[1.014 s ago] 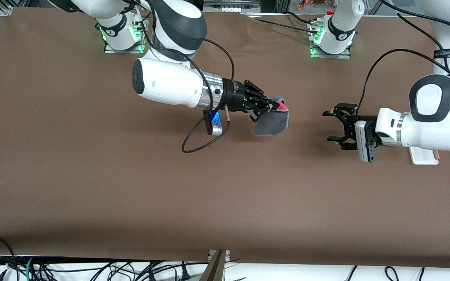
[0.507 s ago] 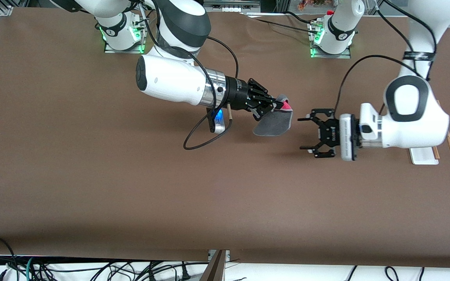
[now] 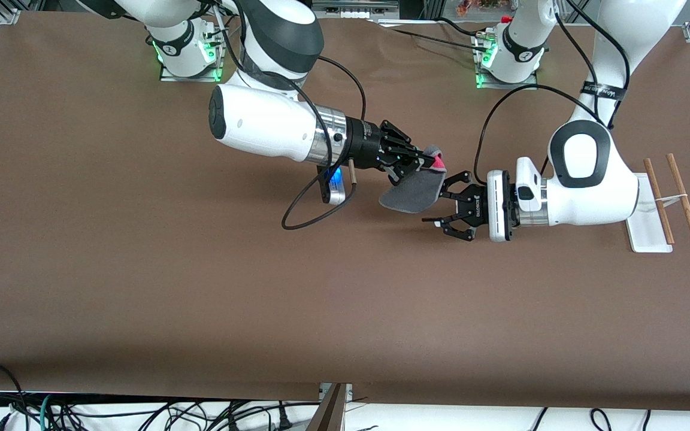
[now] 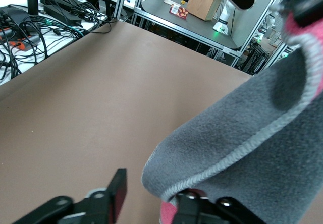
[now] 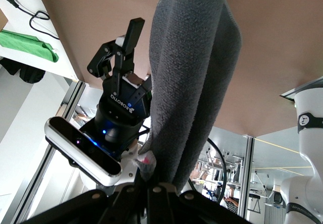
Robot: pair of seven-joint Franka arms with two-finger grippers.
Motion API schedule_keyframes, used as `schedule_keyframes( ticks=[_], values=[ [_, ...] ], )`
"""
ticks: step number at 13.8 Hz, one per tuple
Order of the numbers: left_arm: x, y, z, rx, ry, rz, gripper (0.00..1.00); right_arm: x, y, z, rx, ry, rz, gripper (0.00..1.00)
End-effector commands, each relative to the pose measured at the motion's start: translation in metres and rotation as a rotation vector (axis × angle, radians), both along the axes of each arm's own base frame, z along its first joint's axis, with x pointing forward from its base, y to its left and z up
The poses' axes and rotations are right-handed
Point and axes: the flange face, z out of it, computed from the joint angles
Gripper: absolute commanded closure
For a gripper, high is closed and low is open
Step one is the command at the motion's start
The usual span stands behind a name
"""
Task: Pass towel and hang on rack
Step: 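Hold the towel with the right gripper while the left gripper grasps it, then open the right gripper and pull the towel away with the left gripper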
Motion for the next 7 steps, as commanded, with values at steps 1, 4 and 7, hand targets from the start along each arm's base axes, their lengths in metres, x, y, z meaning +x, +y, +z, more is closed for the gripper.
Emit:
schedule_keyframes(
  ticks=[1, 4, 7],
  values=[
    [-0.0033, -0.0084, 0.0003, -0.02, -0.039, -0.002, 1.0, -0.0015, 0.0045, 0.0041, 0.024, 0.013, -0.014, 1.0],
    [-0.0031, -0.0085, 0.0016, -0.025, -0.04, 0.001, 1.0, -0.0015, 0.0045, 0.0041, 0.024, 0.013, -0.014, 1.0],
    [-0.0027, -0.0077, 0.0031, -0.025, -0.043, 0.001, 1.0, -0.0014, 0.0048, 0.0047, 0.027, 0.011, -0.021, 1.0]
  ],
)
